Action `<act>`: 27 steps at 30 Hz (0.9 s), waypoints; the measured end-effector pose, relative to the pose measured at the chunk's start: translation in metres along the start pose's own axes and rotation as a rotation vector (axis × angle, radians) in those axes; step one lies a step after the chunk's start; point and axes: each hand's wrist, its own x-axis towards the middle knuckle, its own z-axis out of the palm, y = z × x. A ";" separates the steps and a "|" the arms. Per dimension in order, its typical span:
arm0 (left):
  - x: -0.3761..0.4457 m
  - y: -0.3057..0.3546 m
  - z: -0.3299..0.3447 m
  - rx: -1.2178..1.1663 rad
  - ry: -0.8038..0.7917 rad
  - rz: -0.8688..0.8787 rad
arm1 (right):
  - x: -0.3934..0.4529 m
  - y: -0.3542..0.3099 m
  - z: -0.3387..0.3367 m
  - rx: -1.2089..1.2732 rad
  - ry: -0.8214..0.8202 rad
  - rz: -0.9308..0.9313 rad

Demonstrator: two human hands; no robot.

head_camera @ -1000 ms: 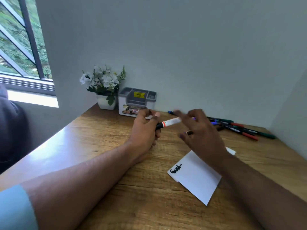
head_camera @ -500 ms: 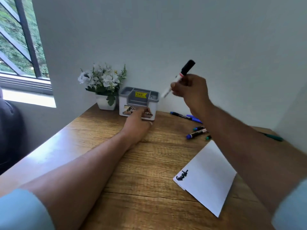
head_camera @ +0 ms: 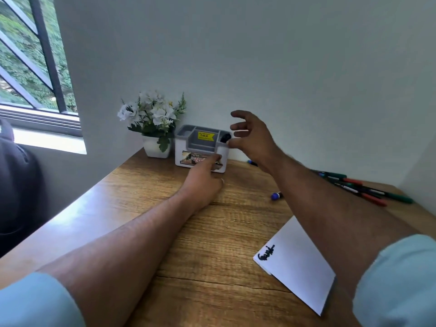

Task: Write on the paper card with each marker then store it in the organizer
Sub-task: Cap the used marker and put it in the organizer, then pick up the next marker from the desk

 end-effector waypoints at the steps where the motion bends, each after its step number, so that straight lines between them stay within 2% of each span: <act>1: -0.001 0.001 0.000 0.029 -0.012 0.011 | -0.006 -0.001 -0.005 -0.024 -0.021 -0.013; 4: -0.004 0.003 0.001 0.115 -0.067 0.058 | -0.032 -0.003 -0.032 -0.224 -0.090 -0.074; 6: -0.008 0.006 0.004 0.223 -0.094 0.138 | -0.053 -0.002 -0.061 -0.646 -0.274 -0.059; 8: -0.010 0.009 0.009 0.360 -0.137 0.254 | -0.072 0.000 -0.080 -1.233 -0.490 0.060; 10: -0.015 0.013 0.012 0.440 -0.186 0.328 | -0.090 0.006 -0.085 -1.555 -0.520 0.064; 12: -0.018 0.015 0.012 0.459 -0.197 0.381 | -0.101 0.014 -0.082 -1.603 -0.470 -0.030; 15: -0.019 0.015 0.012 0.458 -0.200 0.424 | -0.102 0.019 -0.080 -1.593 -0.418 -0.148; 19: -0.018 0.013 0.012 0.442 -0.198 0.441 | -0.102 0.014 -0.080 -1.489 -0.339 -0.192; 21: -0.018 0.013 0.011 0.434 -0.184 0.460 | -0.103 0.005 -0.084 -1.374 -0.220 -0.237; 22: -0.019 0.014 0.011 0.429 -0.173 0.468 | -0.105 0.000 -0.085 -1.253 -0.122 -0.269; 24: -0.023 0.020 0.013 0.386 -0.136 0.489 | -0.112 -0.013 -0.080 -0.850 0.041 -0.290; 27: -0.031 0.029 0.020 0.260 -0.090 0.545 | -0.127 -0.027 -0.065 -0.152 0.047 -0.095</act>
